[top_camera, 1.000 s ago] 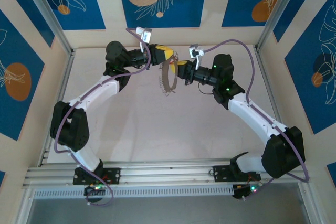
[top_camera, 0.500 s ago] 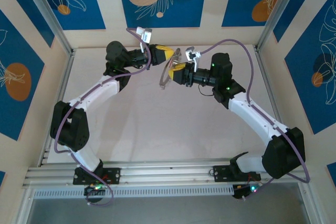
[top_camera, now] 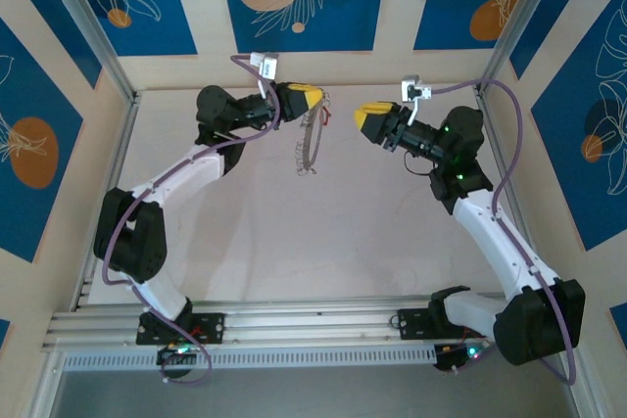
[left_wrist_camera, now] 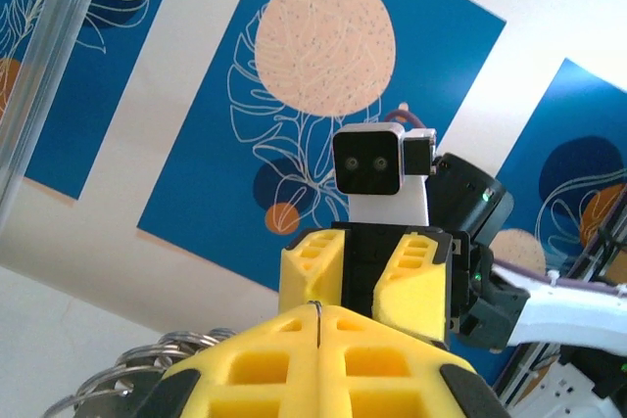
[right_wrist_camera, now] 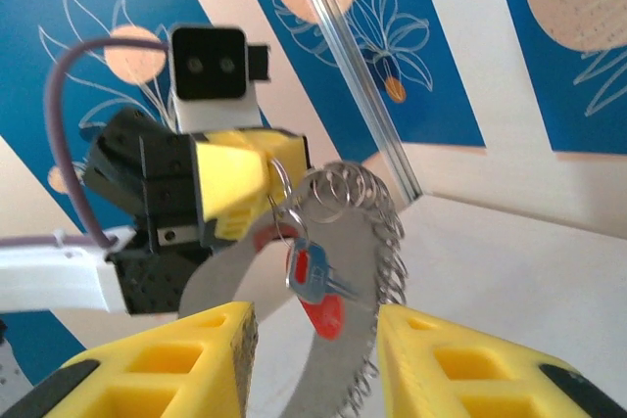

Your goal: Put the keys on the keyring

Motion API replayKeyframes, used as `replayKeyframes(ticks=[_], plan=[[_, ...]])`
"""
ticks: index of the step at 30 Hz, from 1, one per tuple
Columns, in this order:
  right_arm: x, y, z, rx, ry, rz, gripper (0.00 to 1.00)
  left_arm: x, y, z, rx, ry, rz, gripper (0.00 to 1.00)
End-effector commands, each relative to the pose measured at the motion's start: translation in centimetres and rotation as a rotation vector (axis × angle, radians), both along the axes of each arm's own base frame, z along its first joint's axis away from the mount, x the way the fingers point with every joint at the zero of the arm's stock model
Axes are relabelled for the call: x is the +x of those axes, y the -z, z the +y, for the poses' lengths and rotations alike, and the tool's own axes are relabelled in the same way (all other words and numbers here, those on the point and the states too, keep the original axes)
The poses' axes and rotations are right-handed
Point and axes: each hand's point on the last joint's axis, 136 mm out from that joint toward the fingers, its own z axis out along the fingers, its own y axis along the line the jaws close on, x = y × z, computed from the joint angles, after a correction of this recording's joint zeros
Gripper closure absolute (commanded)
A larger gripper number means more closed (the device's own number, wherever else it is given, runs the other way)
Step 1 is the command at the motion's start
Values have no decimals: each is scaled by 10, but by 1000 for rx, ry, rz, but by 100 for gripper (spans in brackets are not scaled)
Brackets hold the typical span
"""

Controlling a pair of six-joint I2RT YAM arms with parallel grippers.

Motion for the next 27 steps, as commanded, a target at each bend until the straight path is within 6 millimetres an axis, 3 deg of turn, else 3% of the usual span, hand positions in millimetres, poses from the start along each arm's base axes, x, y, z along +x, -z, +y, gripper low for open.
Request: replayKeyframes(ticks=[1, 12, 19, 27], plan=[[2, -40, 0, 108, -23, -49, 61, -12, -31, 8, -121, -15, -42, 100], [26, -59, 24, 218, -123, -63, 60, -13, -36, 2, -177, -7, -3, 100], [23, -57, 42, 215, -159, -72, 64, -12, -34, -1, -177, -6, 5, 100], [22, -55, 48, 207, -177, -69, 71, -10, -34, -3, -173, -6, 4, 100]])
